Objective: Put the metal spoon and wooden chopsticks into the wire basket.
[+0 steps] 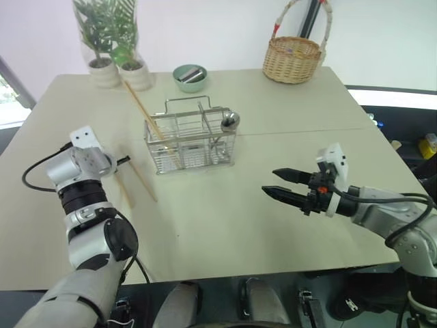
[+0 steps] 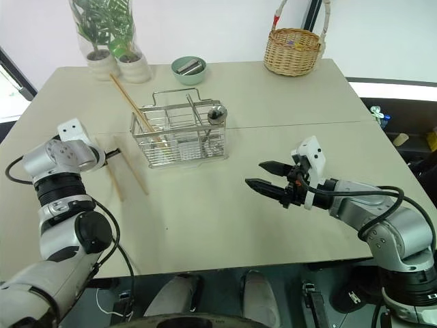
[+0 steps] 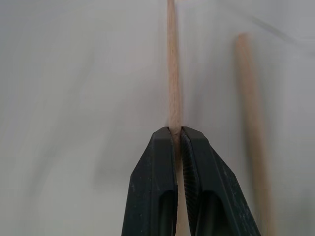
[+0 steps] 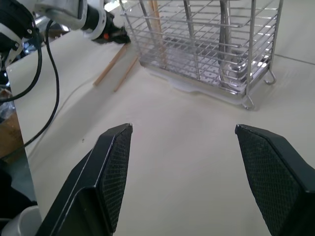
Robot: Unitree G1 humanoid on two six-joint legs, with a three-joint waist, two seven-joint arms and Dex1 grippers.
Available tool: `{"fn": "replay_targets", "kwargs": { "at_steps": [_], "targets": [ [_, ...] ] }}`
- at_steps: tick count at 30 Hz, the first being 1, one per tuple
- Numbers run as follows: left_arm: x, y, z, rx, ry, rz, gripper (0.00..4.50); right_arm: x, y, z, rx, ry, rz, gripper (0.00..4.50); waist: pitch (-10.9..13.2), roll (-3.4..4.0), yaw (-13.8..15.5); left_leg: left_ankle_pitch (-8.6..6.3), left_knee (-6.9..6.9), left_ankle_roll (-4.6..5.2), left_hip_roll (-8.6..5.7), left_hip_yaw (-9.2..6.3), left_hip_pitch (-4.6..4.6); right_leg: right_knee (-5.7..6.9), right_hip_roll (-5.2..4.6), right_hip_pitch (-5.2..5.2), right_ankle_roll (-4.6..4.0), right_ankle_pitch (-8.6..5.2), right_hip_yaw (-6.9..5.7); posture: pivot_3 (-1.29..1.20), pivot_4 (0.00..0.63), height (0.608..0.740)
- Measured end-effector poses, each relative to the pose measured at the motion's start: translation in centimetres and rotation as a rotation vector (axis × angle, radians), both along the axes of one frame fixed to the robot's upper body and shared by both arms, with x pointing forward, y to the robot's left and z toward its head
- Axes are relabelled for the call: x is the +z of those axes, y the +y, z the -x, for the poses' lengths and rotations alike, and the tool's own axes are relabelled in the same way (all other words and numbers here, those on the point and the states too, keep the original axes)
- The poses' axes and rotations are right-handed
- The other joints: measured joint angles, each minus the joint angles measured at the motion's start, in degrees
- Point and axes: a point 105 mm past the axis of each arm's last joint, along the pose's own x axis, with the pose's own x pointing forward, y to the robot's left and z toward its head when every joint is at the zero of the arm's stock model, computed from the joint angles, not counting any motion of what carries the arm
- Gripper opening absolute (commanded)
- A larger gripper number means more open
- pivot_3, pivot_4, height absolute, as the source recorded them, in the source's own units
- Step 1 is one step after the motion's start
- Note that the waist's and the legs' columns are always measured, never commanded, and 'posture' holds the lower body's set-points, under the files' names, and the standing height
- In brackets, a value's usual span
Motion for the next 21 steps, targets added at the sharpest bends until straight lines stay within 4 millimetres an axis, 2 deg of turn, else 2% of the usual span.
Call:
{"fn": "replay_targets", "kwargs": {
  "at_steps": [9,12,17,19,21],
  "targets": [
    [8.4,0.5,-2.0,-0.106,-0.449,-0.011,0.03,0.5,0.2,0.6,0.055,-0.022,0.024,3.45,0.0,-0.03,0.0,0.04,-0.05,-0.07,0.01,0.05,-0.05,0.00,-0.01,-0.09,-0.01,0.00,0.05,0.00,0.150,0.733],
    [12.8,0.1,-2.0,-0.161,-0.649,0.029,0.03,0.8,0.6,1.0,0.082,-0.037,0.029,3.45,0.0,-0.12,0.0,0.01,-0.02,-0.02,0.02,0.02,-0.09,-0.01,-0.01,-0.10,-0.01,0.00,0.03,0.00,0.150,0.733],
    [21.7,-0.9,-0.2,-0.285,-0.979,0.052,0.03,1.2,1.1,1.9,0.136,-0.065,0.047,3.45,0.1,-0.14,-0.1,0.01,-0.04,-0.02,0.01,0.04,-0.08,-0.04,-0.01,-0.09,0.00,0.00,0.04,0.00,0.150,0.733],
    [24.7,-1.9,1.0,-0.361,-1.088,0.047,0.03,1.5,1.2,2.0,0.142,-0.079,0.044,3.45,0.1,-0.14,-0.2,0.01,-0.04,-0.02,0.01,0.05,-0.07,-0.04,-0.01,-0.08,0.00,0.00,0.04,0.00,0.150,0.733],
    [26.9,-2.8,2.2,-0.425,-1.161,0.037,0.03,1.8,1.1,1.9,0.138,-0.092,0.039,3.45,0.1,-0.13,-0.1,0.01,-0.04,-0.01,0.01,0.05,-0.01,-0.03,0.00,-0.04,0.00,0.00,0.04,0.00,0.150,0.733]
  ]
}}
